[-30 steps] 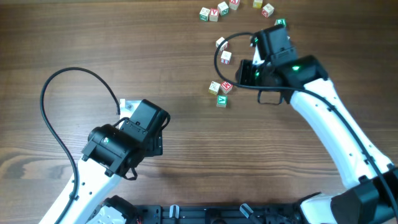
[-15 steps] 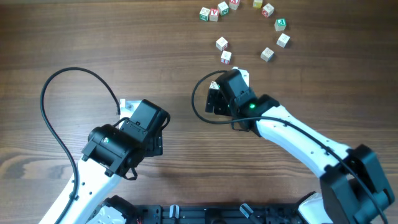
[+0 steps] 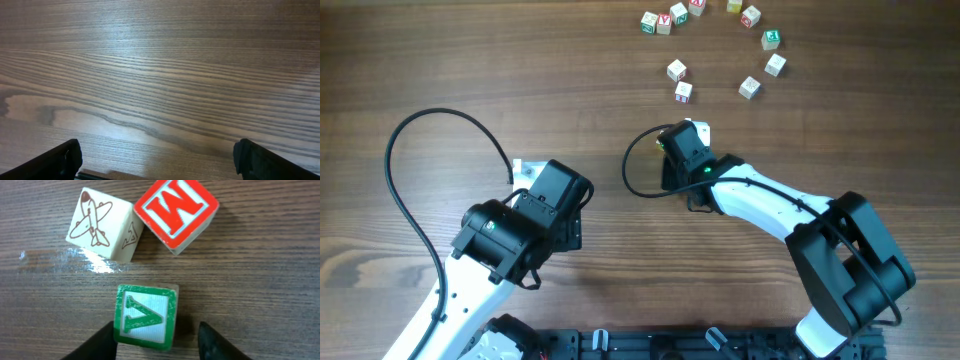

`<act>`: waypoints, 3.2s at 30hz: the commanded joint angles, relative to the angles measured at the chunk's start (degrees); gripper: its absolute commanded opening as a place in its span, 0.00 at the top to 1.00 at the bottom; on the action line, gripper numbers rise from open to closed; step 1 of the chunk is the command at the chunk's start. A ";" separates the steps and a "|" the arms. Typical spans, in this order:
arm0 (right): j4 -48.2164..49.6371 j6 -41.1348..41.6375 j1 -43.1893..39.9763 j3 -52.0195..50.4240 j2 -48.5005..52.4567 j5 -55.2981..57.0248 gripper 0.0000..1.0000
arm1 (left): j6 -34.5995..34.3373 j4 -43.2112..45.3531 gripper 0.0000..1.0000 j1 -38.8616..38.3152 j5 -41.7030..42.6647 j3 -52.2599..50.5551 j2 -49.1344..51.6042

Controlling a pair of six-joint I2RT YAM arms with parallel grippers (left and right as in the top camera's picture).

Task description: Form a circle

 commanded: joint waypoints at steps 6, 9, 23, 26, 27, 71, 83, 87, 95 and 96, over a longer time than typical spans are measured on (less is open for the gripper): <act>1.62 -1.88 -0.02 -0.33 0.57 1.05 0.66 | -0.79 0.02 0.00 0.31 0.50 -0.09 -0.35; 1.44 -2.86 -0.02 -0.33 0.57 1.03 0.66 | -0.76 0.02 0.00 0.31 0.50 -0.09 -0.35; 1.01 -6.10 -0.04 -0.31 0.57 1.03 0.68 | -0.79 0.00 0.00 0.31 0.50 -0.09 -0.35; 1.60 -8.07 -0.04 -0.31 0.57 1.11 0.68 | -0.79 0.02 0.00 0.31 0.50 -0.09 -0.35; 1.90 -8.74 -0.04 -0.31 0.57 1.25 0.68 | -0.79 0.00 0.00 0.31 0.52 -0.09 -0.35; -1.79 -5.75 -0.04 1.53 -5.29 3.19 0.00 | -0.79 0.02 0.00 0.31 0.50 -0.09 -0.35; -5.46 0.20 -0.04 1.53 -8.07 1.01 0.21 | -0.79 0.02 0.00 0.31 0.50 -0.09 -0.35; -7.50 0.24 -0.87 1.53 -8.07 2.97 0.60 | -0.79 0.00 0.00 0.31 0.50 -0.09 -0.35; -3.37 0.00 -12.20 1.53 -8.07 -0.61 0.95 | -0.79 0.02 0.00 0.31 0.50 -0.09 -0.35; -2.32 -0.02 -13.70 1.51 -8.04 -2.89 0.95 | -0.79 0.02 0.00 0.31 0.50 -0.09 -0.35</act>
